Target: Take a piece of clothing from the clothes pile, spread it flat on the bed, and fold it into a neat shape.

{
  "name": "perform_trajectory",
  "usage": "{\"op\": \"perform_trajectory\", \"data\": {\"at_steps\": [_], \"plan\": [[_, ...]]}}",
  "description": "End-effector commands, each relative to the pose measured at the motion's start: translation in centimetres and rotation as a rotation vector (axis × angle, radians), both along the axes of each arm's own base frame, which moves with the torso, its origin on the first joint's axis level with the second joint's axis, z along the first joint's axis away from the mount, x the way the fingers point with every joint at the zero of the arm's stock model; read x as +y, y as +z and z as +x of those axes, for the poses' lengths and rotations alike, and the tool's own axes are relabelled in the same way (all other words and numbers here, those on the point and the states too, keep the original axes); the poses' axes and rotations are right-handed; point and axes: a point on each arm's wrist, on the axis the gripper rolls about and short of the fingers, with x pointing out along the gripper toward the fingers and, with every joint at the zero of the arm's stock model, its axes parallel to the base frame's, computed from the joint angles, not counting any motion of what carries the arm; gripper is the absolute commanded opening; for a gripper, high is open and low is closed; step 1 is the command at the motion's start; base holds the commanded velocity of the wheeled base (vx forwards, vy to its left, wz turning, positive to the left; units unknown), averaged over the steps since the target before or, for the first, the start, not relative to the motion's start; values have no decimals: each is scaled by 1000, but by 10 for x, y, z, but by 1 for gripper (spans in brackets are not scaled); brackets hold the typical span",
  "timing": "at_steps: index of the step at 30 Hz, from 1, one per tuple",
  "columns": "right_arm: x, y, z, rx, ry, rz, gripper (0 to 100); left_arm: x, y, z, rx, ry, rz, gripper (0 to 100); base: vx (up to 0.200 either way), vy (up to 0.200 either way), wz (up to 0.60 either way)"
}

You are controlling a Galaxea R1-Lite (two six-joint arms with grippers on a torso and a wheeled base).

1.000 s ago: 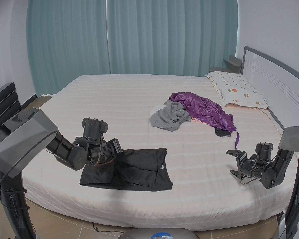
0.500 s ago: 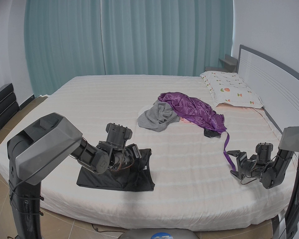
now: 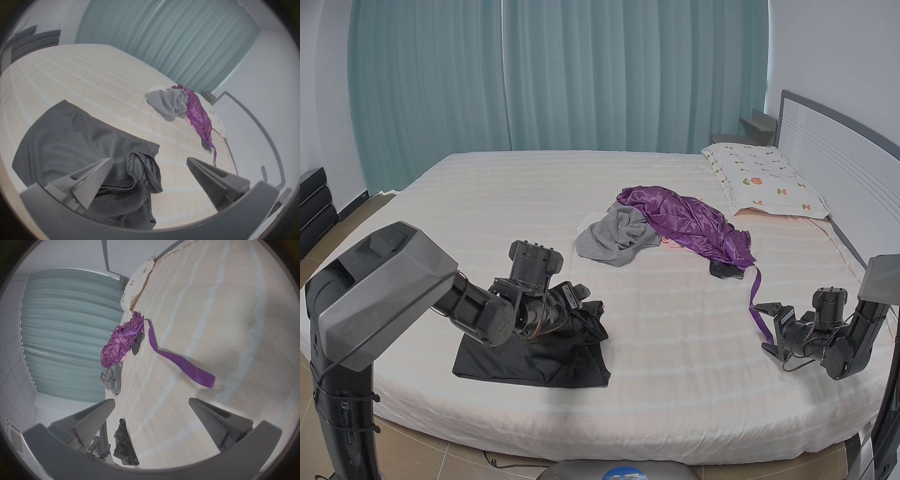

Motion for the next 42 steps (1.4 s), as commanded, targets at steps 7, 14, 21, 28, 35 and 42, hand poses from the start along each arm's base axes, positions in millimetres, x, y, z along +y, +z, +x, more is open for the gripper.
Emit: {"op": "perform_trajectory", "data": {"at_steps": [7, 14, 21, 28, 35, 42], "plan": [[1, -1, -1, 3, 4, 0, 100, 64, 23, -17, 35, 123, -120, 100, 0, 0, 0], [2, -1, -1, 3, 6, 0, 100, 86, 16, -20, 71, 189, -242, 100, 0, 57, 0], [1, -1, -1, 3, 4, 0, 100, 106, -1, -32, 124, 196, -341, 100, 0, 200, 0], [1, 0, 1, -1, 4, 0, 100, 124, -9, -33, 91, 211, -416, 100, 0, 200, 0], [5, 3, -1, -8, 15, -2, 100, 133, -22, -37, 146, 215, -421, 100, 0, 200, 0], [32, 12, -11, -27, 88, -45, 100, 134, -25, -37, 161, 200, -435, 100, 0, 200, 0]]}}
